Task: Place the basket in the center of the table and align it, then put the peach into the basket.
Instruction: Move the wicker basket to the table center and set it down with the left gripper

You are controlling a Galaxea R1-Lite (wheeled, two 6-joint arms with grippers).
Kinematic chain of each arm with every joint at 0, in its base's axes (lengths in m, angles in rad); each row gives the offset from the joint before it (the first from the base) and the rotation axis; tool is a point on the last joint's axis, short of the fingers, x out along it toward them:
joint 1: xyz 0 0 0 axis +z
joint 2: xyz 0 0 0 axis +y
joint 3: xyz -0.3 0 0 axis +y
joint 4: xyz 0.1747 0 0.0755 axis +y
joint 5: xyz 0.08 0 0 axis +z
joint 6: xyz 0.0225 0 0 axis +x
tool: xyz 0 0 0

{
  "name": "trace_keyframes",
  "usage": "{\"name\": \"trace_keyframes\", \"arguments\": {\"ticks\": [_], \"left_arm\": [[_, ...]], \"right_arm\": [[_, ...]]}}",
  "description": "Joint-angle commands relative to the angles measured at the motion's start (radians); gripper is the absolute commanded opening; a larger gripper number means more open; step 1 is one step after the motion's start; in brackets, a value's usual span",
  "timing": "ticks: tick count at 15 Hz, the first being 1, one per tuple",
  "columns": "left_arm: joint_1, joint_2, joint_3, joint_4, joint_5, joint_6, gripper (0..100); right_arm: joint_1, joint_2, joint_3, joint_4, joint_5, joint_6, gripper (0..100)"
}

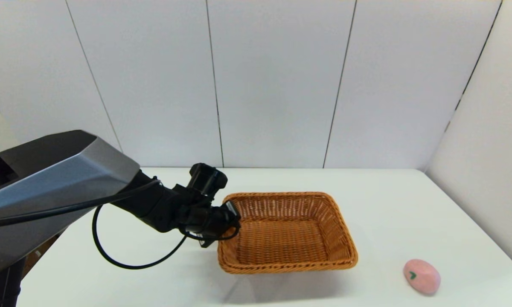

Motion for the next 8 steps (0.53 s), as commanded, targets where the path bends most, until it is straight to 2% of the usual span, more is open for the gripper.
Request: {"name": "trace_keyframes", "arguments": {"ticks": [1,4,5,8], "left_arm": [[0.0,-0.002,0.001,-0.001,-0.003,-0.005,0],[0.0,-0.002,0.001,0.0,-0.003,0.003,0],[0.0,-0.002,0.004,0.0,-0.003,0.004,100],[0.0,-0.002,0.004,-0.001,-0.003,0.01,100]], "right_arm": [[0.0,0.0,0.0,0.0,0.0,0.0,100],[0.0,0.0,0.0,0.0,0.0,0.0,100],[0.0,0.0,0.0,0.0,0.0,0.0,100],[0.0,0.0,0.0,0.0,0.0,0.0,100]]}}
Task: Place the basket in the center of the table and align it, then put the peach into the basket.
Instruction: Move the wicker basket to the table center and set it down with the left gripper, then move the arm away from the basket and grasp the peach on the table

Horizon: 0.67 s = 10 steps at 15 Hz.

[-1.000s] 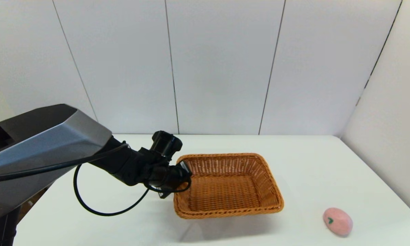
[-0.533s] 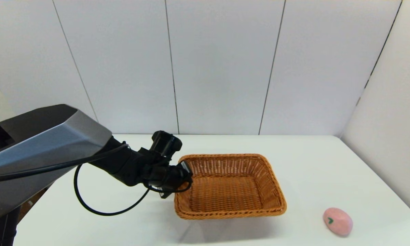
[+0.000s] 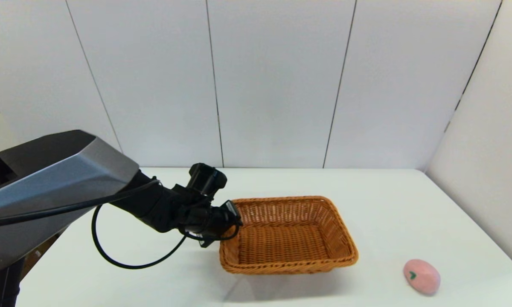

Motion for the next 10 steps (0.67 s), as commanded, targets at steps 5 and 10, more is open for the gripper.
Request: {"name": "trace_keyframes", "arguments": {"ticks": [5,10], "left_arm": [[0.038,-0.001,-0.007,-0.002,-0.003,-0.005,100],[0.049,-0.015,-0.007,-0.002,0.001,-0.002,100]], "right_arm": [[0.0,0.0,0.0,0.0,0.0,0.0,100],[0.0,0.0,0.0,0.0,0.0,0.0,100]]}}
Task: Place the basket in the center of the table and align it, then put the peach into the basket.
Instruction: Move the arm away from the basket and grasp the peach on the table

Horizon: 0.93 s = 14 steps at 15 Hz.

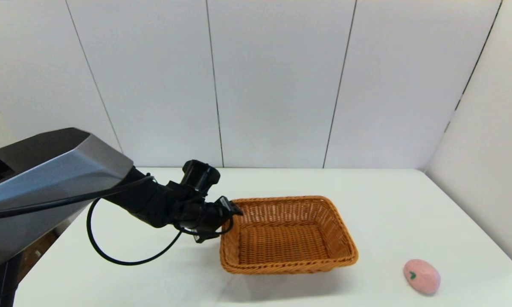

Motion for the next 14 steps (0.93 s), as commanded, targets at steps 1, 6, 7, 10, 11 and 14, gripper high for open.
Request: {"name": "trace_keyframes", "arguments": {"ticks": [1,6,7,10,11,14], "left_arm": [[0.021,-0.046,0.0,-0.001,0.003,0.0,100],[0.127,-0.38,0.005,0.019,-0.002,0.098,100],[0.134,-0.507,0.008,0.06,0.0,0.151,100],[0.128,-0.836,0.01,0.178,0.002,0.337,100],[0.107,-0.946,0.01,0.223,0.006,0.415,100],[0.087,-1.248,0.013,0.453,0.014,0.529,100]], "right_arm": [[0.0,0.001,0.0,0.0,0.0,0.0,100],[0.0,0.0,0.0,0.0,0.0,0.0,100],[0.0,0.001,0.0,0.0,0.0,0.0,100],[0.0,0.0,0.0,0.0,0.0,0.0,100],[0.0,0.001,0.0,0.0,0.0,0.0,100],[0.0,0.001,0.0,0.0,0.0,0.0,100]]}}
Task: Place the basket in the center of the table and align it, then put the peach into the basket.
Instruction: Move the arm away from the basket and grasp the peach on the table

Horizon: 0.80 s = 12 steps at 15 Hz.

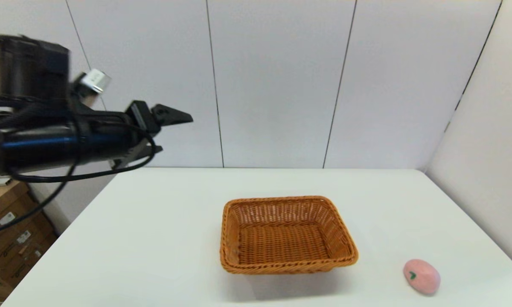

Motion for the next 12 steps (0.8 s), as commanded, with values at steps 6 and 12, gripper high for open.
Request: {"name": "trace_keyframes", "arguments": {"ticks": [6,12], "left_arm": [[0.127,-0.927,0.223,0.379,0.142,0.463,100],[0.378,-1.229,0.521,0.379,0.108,0.575,100]], "right_arm": [[0.0,0.0,0.0,0.0,0.0,0.0,100],[0.0,0.0,0.0,0.0,0.0,-0.002,100]]}}
